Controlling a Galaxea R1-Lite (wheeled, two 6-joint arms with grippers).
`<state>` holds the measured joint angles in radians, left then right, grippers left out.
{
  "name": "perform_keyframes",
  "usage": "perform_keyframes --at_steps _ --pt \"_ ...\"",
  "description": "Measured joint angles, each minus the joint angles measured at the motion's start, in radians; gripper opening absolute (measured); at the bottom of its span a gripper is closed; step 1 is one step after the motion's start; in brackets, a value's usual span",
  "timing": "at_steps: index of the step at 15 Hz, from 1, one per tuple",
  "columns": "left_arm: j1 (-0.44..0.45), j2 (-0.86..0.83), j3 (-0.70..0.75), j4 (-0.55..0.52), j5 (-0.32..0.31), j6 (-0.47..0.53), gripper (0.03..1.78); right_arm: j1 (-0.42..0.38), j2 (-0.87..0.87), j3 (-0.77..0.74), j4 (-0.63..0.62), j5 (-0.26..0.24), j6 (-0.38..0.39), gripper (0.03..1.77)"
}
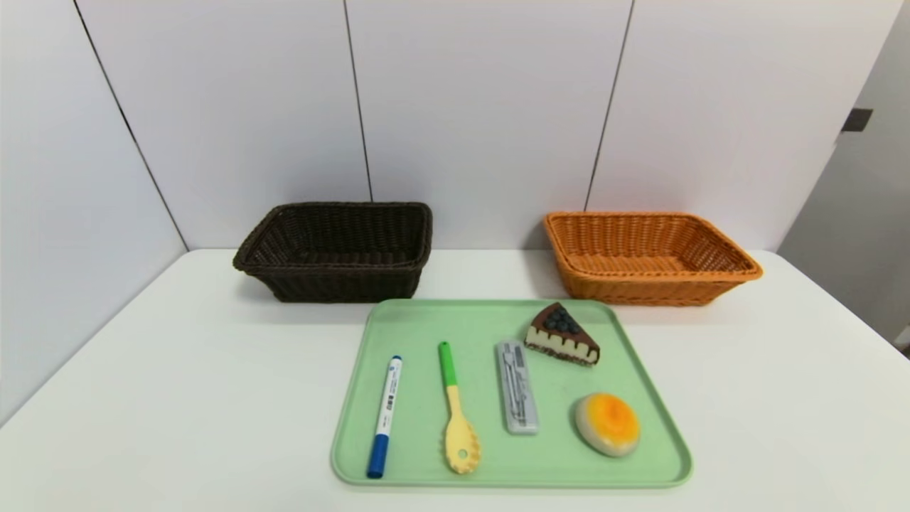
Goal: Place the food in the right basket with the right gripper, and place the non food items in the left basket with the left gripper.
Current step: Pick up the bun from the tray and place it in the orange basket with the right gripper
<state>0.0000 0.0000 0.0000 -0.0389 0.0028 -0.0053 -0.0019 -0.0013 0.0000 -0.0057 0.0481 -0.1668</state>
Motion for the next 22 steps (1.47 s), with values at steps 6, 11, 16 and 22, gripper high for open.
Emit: perform_keyframes --at_steps 6,11,16,22 --pt "0.000 0.000 0.000 0.001 0.000 0.004 1.69 0.000 0.000 0.000 0.001 0.000 0.000 1.71" --pt "0.000 0.000 -0.066 0.035 -0.027 0.015 1.69 0.000 0.000 -0.011 -0.016 0.007 -0.003 1.71" --pt "-0.002 0.053 -0.263 0.138 -0.088 0.015 1.69 0.001 0.058 -0.232 0.067 0.092 0.001 1.71" --pt "-0.007 0.482 -0.519 -0.087 -0.121 0.013 1.69 0.002 0.466 -0.645 0.041 0.208 0.016 1.71"
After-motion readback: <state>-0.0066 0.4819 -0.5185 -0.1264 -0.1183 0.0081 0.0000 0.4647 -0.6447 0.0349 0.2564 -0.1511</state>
